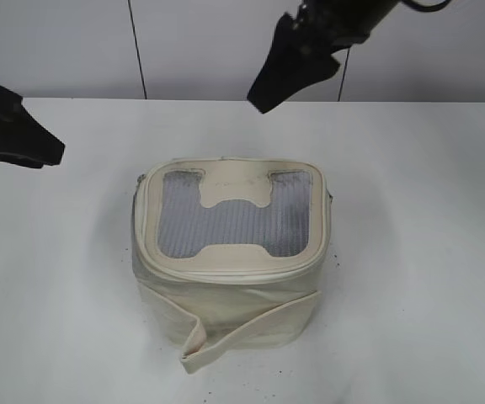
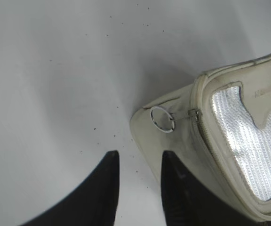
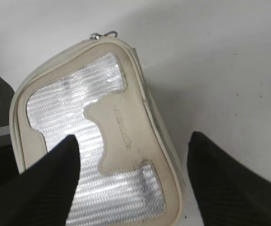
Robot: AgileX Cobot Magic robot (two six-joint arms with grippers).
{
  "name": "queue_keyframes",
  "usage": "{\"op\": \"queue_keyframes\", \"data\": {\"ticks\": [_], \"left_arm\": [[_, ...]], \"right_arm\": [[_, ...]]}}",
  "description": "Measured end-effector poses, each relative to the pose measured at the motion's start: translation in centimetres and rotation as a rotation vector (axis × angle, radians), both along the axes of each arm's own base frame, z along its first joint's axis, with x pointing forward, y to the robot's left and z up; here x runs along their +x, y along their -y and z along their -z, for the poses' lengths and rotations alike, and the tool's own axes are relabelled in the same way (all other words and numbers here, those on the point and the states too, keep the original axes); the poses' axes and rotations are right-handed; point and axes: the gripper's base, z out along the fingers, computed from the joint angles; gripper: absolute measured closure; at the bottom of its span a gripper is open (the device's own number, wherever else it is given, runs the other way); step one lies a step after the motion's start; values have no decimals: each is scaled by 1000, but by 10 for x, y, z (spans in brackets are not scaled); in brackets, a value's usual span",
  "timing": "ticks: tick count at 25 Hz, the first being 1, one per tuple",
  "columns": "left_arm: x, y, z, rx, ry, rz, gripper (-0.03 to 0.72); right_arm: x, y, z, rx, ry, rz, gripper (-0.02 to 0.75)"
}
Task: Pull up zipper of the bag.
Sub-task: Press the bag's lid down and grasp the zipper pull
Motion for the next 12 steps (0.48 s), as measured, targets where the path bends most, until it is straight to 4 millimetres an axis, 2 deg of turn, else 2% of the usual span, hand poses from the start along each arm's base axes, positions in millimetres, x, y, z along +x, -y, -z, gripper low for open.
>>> {"op": "queue_keyframes", "data": {"ticks": [3,6,12], "left_arm": [[9,3,13,0,-43,10,437],[15,4,23,5,-73,10,395],[18,4,27,-2,-73,14,363]], "right_arm": [[6,-25,16,-8,-33,-68,206],[9,-45,28,-9,-45,-110,216],[15,-73,53,-3,-79,-162,219]]}}
